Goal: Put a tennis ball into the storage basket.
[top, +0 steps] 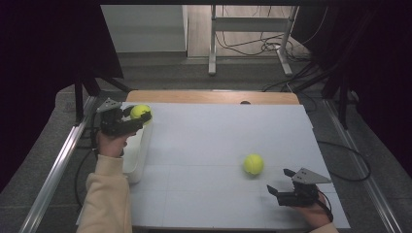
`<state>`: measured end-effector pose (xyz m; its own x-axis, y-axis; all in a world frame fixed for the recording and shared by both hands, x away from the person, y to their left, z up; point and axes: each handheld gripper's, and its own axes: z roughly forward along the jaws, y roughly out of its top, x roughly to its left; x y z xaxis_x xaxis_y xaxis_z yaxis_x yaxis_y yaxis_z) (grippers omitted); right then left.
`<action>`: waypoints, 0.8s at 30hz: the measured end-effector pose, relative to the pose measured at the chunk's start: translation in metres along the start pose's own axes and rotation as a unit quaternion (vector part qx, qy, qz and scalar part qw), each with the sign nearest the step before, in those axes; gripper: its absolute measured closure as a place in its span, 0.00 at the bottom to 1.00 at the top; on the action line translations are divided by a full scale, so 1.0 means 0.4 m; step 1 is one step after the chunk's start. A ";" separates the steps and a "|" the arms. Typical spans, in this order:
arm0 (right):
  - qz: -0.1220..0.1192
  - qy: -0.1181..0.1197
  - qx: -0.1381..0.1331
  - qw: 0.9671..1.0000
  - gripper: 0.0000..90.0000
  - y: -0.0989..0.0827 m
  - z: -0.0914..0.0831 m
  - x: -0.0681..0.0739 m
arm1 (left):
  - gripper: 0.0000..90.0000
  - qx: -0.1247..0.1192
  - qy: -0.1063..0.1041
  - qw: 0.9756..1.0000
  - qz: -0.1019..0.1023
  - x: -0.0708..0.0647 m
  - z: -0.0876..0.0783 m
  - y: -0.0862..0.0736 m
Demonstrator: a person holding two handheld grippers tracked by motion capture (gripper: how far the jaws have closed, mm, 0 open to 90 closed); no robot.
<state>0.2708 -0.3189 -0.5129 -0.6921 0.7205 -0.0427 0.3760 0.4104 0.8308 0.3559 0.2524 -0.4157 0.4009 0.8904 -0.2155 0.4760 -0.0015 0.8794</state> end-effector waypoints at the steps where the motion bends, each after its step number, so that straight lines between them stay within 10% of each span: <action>1: 0.000 0.000 0.000 1.000 0.13 0.000 0.000 0.000 | 0.30 0.000 0.002 1.000 -0.001 0.004 -0.001 -0.001; 24: 0.000 0.000 0.000 1.000 0.13 0.000 0.000 0.000 | 0.30 0.003 0.035 0.999 -0.031 0.075 -0.021 -0.021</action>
<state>0.2707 -0.3190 -0.5129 -0.6918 0.7209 -0.0423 0.3769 0.4104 0.8304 0.3574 0.2831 -0.4262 0.3150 0.9184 -0.2396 0.5033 0.0524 0.8625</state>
